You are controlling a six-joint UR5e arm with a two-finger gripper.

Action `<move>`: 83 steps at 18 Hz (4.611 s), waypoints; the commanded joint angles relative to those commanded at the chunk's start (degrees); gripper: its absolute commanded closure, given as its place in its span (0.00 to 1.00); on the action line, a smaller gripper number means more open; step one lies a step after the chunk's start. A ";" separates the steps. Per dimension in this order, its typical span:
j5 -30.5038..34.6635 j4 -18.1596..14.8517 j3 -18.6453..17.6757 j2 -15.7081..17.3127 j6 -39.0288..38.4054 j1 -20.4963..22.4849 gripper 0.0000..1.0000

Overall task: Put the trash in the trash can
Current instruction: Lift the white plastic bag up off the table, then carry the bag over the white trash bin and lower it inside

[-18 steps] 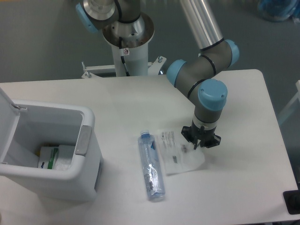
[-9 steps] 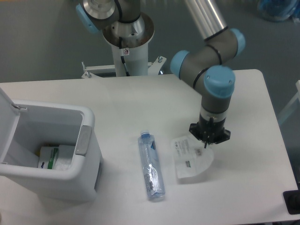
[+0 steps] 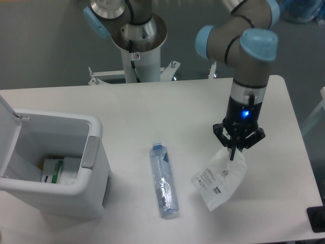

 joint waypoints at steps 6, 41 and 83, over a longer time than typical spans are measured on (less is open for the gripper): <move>-3.71 0.00 0.97 5.80 -15.12 -2.19 0.90; -6.87 0.00 -1.04 15.91 0.47 -17.75 0.91; 1.74 -1.85 -2.81 7.04 10.70 -33.05 0.91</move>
